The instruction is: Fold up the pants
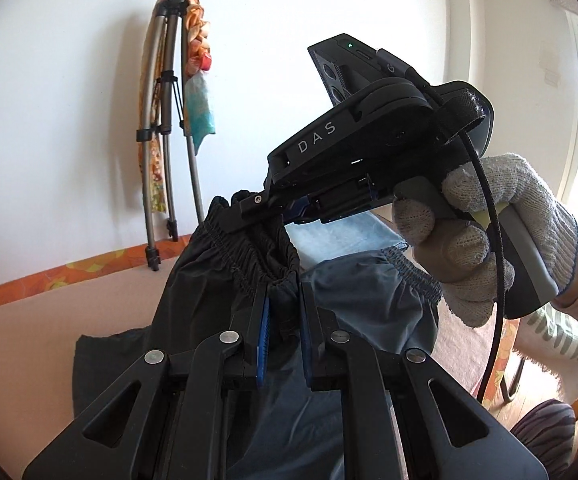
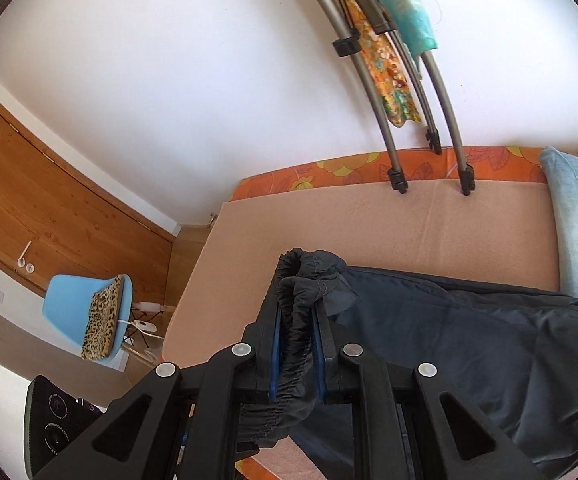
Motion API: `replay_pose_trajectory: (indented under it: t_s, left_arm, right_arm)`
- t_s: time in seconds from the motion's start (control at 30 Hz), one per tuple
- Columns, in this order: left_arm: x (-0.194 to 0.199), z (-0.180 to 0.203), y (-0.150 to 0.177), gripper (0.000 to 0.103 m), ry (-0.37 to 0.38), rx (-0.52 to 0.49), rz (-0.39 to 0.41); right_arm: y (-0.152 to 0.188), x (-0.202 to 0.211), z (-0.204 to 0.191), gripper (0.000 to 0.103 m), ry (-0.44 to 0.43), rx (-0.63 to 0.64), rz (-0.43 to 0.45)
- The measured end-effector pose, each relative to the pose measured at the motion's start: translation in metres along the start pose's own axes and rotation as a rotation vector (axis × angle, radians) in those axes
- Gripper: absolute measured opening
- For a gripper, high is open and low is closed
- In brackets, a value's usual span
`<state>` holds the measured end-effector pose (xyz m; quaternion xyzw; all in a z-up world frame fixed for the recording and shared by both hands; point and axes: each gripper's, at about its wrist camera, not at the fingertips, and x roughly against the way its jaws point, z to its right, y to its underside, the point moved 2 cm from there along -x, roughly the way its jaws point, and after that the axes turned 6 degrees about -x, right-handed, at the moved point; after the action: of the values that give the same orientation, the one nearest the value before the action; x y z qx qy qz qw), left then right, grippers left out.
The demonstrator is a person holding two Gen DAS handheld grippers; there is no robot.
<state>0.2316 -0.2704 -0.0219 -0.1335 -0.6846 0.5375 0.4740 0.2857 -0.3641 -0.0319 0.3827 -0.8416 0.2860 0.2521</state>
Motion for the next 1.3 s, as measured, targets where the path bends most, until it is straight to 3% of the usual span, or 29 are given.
replay_pose_trajectory:
  t_s: [0.37,0.57,0.77,0.9,1.03,1.13,1.3]
  left_arm:
    - [-0.095,0.1,0.004,0.012,0.172,-0.011,-0.091]
    - [-0.141,0.135,0.001,0.012,0.201,-0.036,-0.134]
    - [-0.149,0.143,0.016,0.015,0.283,-0.006,-0.219]
    - [-0.114,0.135,0.027,0.026,0.297,-0.03,-0.24]
    - [-0.072,0.085,0.04,0.026,0.242,0.033,-0.254]
    - [-0.047,0.033,0.054,0.026,0.125,0.065,-0.271]
    - [-0.02,-0.055,0.085,0.026,-0.097,0.113,-0.326]
  right_arm:
    - [0.035,0.061,0.147,0.011,0.09,-0.166,0.035]
    - [0.044,0.084,0.212,0.011,0.118,-0.229,0.049]
    - [0.046,0.073,0.257,0.011,0.118,-0.26,0.043]
    - [0.044,0.071,0.271,0.014,0.08,-0.254,0.05]
    - [0.046,0.077,0.28,0.046,0.111,-0.267,0.058]
    - [0.054,0.091,0.286,0.046,0.152,-0.296,0.092]
    - [0.086,0.11,0.256,0.045,0.206,-0.207,0.132]
